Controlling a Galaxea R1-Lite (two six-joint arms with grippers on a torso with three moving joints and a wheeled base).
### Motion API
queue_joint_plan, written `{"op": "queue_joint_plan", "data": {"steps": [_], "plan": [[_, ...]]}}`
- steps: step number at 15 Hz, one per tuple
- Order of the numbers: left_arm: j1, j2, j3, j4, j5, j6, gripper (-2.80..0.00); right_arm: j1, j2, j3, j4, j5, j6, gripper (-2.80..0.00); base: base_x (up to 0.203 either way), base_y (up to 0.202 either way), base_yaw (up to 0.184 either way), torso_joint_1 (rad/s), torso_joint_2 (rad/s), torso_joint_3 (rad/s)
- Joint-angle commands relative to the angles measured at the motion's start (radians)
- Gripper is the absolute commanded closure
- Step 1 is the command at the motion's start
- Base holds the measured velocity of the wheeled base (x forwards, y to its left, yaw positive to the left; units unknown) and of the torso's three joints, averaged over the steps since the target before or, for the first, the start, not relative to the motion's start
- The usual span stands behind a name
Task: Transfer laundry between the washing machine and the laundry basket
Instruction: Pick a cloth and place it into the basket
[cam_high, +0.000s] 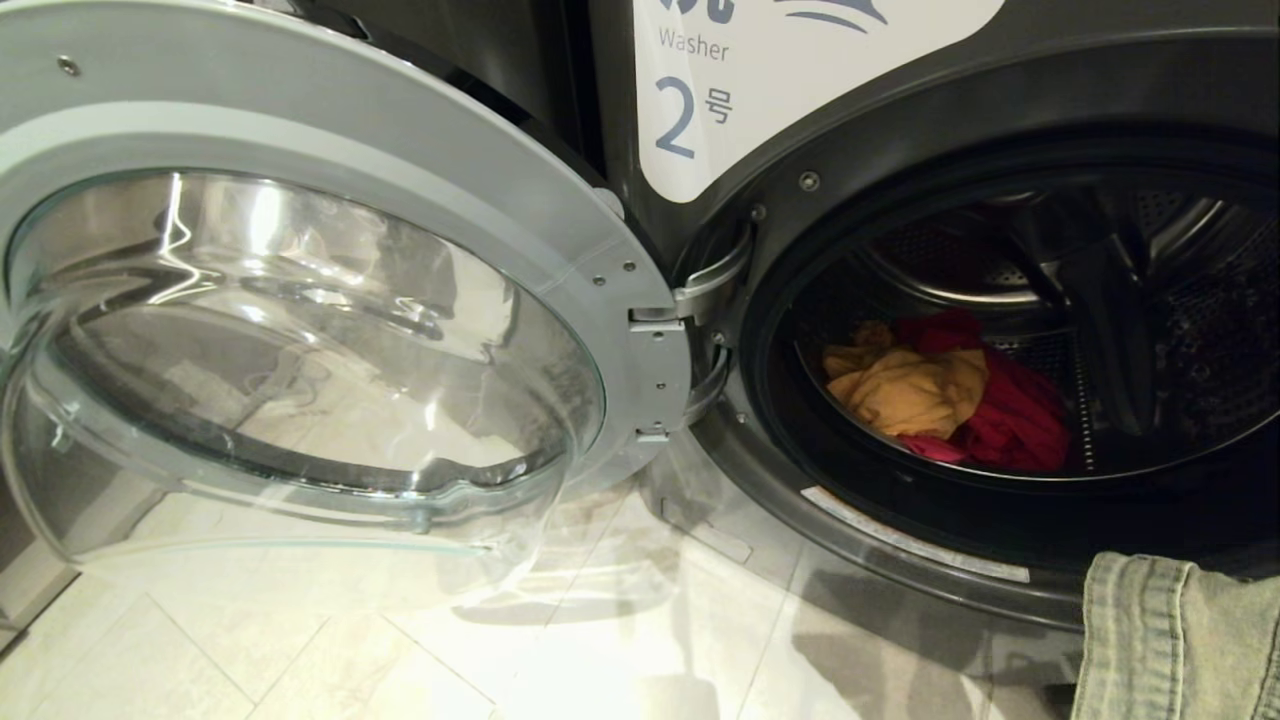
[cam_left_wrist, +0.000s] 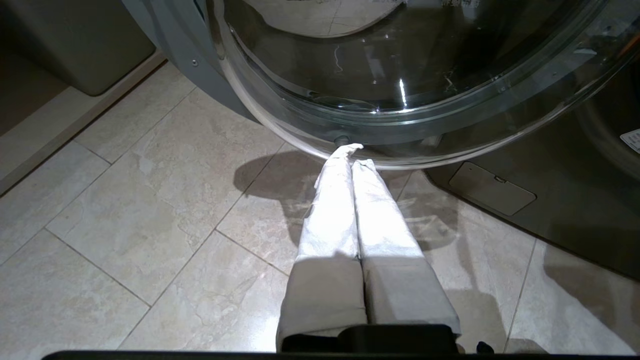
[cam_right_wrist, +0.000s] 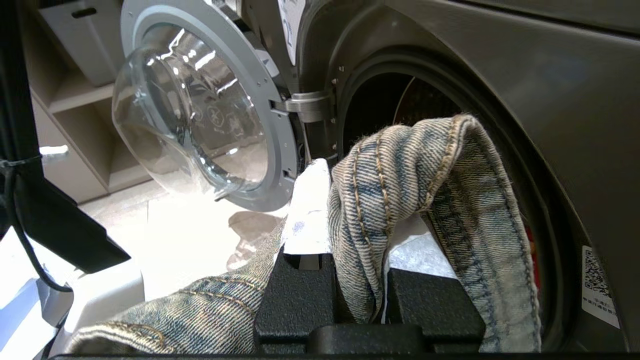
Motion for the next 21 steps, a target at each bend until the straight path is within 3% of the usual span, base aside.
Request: {"op": "queue_joint_plan", "data": {"steps": [1, 6, 17, 21], "plan": [[0.0, 0.002, 0.04, -0.001, 0.0, -0.001, 0.0, 0.001, -0.029, -0.005, 0.002, 0.002, -0.001, 0.0, 0.0, 0.0, 0.0, 0.0, 0.0, 0.0], [0.0, 0.002, 0.04, -0.001, 0.001, 0.0, 0.0, 0.001, -0.042, -0.016, -0.002, 0.029, -0.003, 0.0, 0.001, 0.002, -0.017, 0.0, 0.0, 0.0], [0.0, 0.002, 0.04, -0.001, 0.0, -0.001, 0.0, 0.011, -0.045, -0.009, -0.006, 0.028, -0.004, 0.0, 0.001, 0.008, -0.172, 0.002, 0.0, 0.003], [0.0, 0.002, 0.04, -0.001, 0.001, -0.001, 0.0, -0.021, -0.041, 0.004, -0.005, 0.024, 0.02, 0.0, 0.001, 0.006, -0.176, 0.001, 0.0, 0.004]]}}
